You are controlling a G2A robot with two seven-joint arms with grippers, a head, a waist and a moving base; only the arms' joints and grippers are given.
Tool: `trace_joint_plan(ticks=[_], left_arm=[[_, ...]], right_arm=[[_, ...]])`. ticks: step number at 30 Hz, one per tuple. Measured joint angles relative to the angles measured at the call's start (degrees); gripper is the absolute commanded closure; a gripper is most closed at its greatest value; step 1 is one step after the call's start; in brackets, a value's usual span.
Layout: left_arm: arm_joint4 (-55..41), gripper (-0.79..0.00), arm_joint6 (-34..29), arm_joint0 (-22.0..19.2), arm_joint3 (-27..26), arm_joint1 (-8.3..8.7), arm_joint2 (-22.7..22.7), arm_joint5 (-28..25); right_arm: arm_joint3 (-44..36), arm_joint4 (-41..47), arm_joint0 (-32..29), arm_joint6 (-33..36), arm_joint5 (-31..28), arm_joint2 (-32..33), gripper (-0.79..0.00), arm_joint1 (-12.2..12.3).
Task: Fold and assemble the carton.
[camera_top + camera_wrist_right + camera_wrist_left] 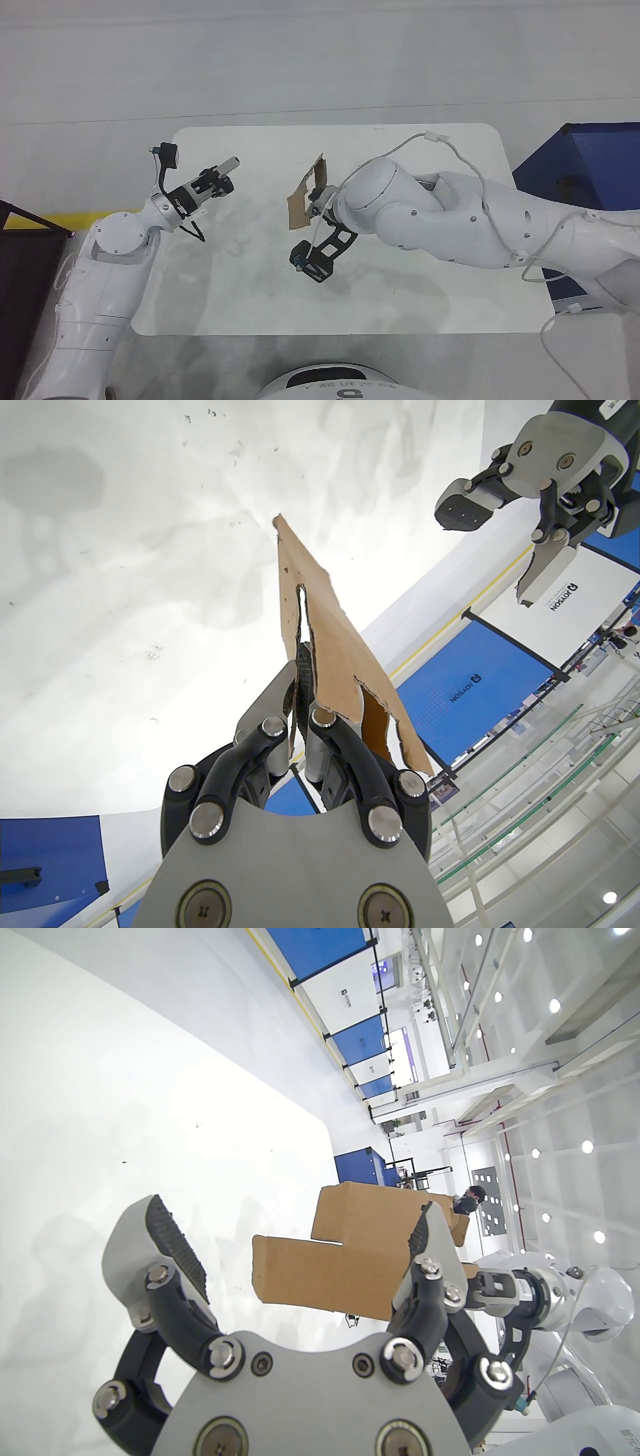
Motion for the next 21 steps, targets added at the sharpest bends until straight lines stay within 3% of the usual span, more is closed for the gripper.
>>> trace_joint_plan(ticks=[5,12,14,18,21], left_arm=[[2.2,-0.785,0.6,0.6,-0.8,-0.02,0.8,0.3],[5.4,-0.785,-4.9,-1.3,-4.4,0.07,3.3,-1.8],[8.4,-0.486,-7.2,-2.1,-6.1,0.17,4.5,-1.7],[16.6,-0.416,-9.7,-4.4,-9.9,0.1,8.2,0.6],[14.4,-0.369,-11.2,-5.8,-11.0,-0.17,9.8,2.5]], right_arm=[[1.4,-0.1,-1.7,-1.6,0.0,0.0,0.0,0.0],[1.5,-3.1,-3.4,-8.8,0.0,0.0,0.0,0.6],[1.0,-4.5,-4.0,-9.0,0.0,0.0,0.0,0.5],[-0.4,-6.3,-4.4,-7.2,0.0,0.0,0.0,-0.5],[-0.7,-5.6,-4.3,-5.1,0.0,0.0,0.0,-1.1]])
